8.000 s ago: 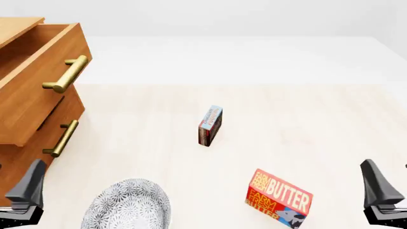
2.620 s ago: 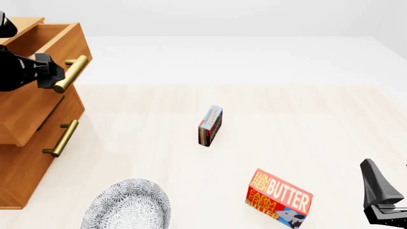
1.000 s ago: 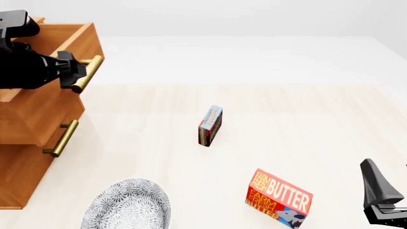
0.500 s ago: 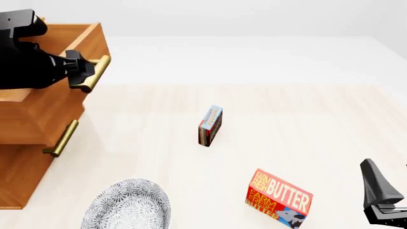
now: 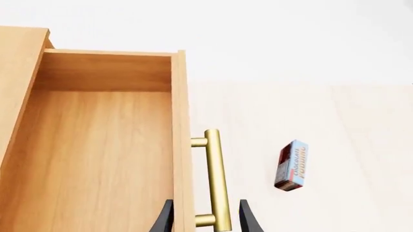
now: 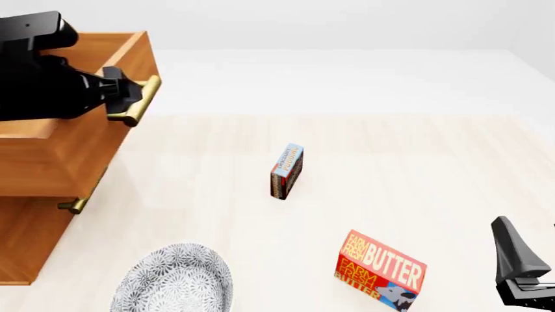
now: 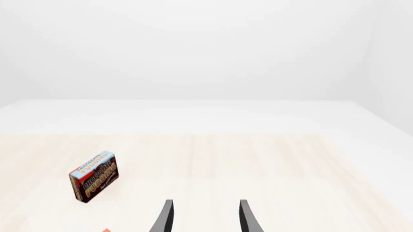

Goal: Put the chocolate pudding in the top drawer of the cabinet and close it.

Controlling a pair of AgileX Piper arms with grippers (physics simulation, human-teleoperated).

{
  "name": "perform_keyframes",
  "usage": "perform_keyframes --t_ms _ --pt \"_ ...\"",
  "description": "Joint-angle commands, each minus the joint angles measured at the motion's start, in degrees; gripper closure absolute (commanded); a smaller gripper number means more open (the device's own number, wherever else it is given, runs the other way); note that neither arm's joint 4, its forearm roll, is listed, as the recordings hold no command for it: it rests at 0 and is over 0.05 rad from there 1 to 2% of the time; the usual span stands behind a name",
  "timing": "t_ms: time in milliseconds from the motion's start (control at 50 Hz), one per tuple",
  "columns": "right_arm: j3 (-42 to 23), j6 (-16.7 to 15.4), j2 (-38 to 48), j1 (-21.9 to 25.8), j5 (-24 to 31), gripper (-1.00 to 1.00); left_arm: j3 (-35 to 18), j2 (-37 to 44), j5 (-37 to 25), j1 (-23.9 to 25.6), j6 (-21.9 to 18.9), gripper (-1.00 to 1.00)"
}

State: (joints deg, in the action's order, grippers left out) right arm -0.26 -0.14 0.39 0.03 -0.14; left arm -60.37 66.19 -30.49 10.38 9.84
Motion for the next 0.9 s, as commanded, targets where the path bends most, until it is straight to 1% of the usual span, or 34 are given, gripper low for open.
perform_keyframes --t_ms 20,220,620,900 --pt "0.0 0.0 0.0 0.0 0.0 -1.00 0.3 2.4 0.5 1.5 -0.7 -1.00" --pt "0.0 0.0 0.0 0.0 0.0 -1.00 0.4 2.5 0.7 1.9 -0.4 -1.00" --pt "0.0 0.0 0.0 0.0 0.0 -1.00 0.6 3.4 2.5 4.4 0.9 -1.00" --pt "0.0 0.0 0.0 0.0 0.0 -1.00 0.4 3.9 2.9 4.7 0.9 -1.00"
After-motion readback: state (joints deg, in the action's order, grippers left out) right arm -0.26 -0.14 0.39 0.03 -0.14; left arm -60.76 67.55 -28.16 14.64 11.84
